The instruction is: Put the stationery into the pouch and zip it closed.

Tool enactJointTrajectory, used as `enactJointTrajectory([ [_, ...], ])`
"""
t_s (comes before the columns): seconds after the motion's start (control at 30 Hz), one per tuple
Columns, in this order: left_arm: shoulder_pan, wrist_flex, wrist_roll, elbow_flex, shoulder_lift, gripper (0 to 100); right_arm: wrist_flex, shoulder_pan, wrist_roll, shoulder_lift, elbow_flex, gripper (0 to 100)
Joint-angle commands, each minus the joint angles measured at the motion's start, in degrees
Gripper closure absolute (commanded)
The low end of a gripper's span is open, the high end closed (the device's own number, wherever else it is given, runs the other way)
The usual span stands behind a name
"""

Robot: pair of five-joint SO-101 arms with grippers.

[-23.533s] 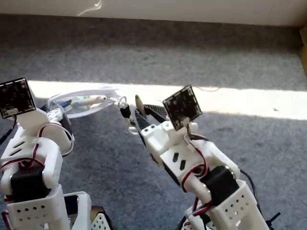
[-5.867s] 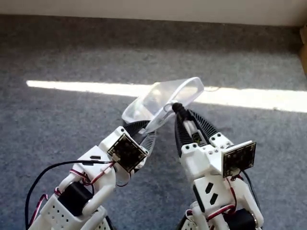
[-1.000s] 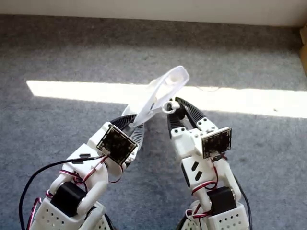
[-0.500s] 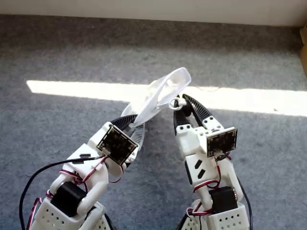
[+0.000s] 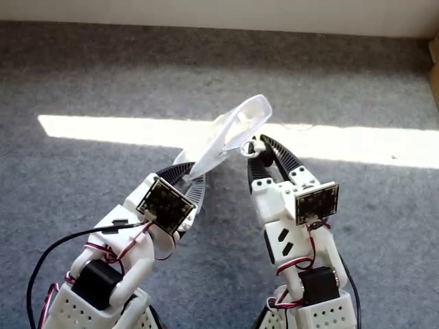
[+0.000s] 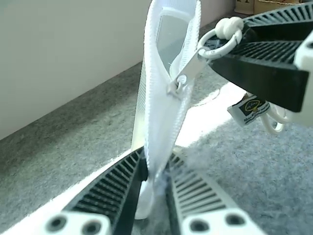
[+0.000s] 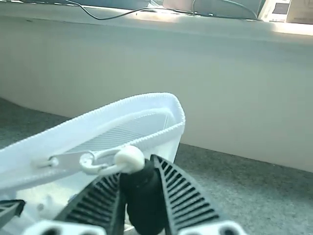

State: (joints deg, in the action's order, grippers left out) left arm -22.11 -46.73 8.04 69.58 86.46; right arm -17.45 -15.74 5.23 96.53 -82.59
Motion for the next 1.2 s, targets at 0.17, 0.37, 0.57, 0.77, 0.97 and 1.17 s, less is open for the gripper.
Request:
enactJointTrajectory([
  [0.17, 4.1, -0.7, -0.2, -2.8, 0.0, 99, 3.7, 5.6, 0.0, -0.1, 0.6, 99.4],
  [0.37, 3.8, -4.1, 3.3, -2.7, 5.3, 99, 6.2, 9.5, -3.5, -0.2, 0.4, 99.4],
  [0.57, 4.0, -8.0, 3.4, -2.5, 15.6, 99, 6.2, 9.6, -4.0, -0.2, 0.5, 99.4],
  [0.77, 4.1, -8.0, 3.4, -2.2, 16.5, 99, 6.2, 9.7, -4.0, -0.2, 0.5, 99.4],
  [0.97, 4.2, -8.0, 3.5, -2.2, 16.5, 99, 6.2, 11.5, -4.3, -0.2, 0.6, 99.4],
  [1.17, 8.4, -7.9, 3.5, -2.5, 17.0, 99, 6.2, 15.8, -6.9, -0.1, 0.9, 99.4],
])
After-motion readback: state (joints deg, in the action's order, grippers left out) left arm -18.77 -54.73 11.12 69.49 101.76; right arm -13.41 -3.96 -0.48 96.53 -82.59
